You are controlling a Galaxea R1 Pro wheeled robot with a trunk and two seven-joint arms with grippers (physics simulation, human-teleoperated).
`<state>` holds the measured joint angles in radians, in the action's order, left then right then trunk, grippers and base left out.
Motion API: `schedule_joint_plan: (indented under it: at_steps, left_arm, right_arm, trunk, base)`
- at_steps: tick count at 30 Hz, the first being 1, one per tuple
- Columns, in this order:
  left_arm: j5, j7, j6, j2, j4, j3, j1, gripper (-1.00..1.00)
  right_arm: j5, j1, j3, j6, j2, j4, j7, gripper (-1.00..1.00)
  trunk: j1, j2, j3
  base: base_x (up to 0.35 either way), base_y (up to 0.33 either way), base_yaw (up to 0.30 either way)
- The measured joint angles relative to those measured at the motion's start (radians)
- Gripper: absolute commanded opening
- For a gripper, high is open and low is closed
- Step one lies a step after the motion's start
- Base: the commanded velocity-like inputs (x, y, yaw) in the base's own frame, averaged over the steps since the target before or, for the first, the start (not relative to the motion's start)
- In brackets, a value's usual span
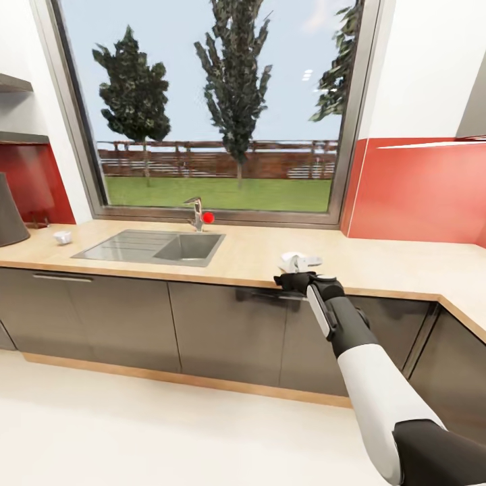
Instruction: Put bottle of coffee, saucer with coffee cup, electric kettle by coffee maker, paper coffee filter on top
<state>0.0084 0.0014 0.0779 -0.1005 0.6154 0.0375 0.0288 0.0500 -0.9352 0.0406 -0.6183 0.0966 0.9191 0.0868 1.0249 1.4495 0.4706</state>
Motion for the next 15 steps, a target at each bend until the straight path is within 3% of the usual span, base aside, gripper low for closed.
schedule_joint_plan:
  at_steps: [5,15]
  left_arm:
    - [0.0,0.0,0.0,0.0,0.0,0.0,0.0,1.0]
    - [0.0,0.0,-0.001,0.0,0.0,0.001,0.0,1.0]
  right_arm:
    - [0.0,0.0,0.0,0.0,0.0,-0.006,0.0,1.0]
    - [0.0,0.0,-0.001,0.006,-0.001,-0.007,0.0,1.0]
  trunk:
    - [0.0,0.0,0.0]
    - [0.0,0.0,0.0]
  base:
    - [0.037,0.0,0.0]
    - [0.148,0.0,0.0]
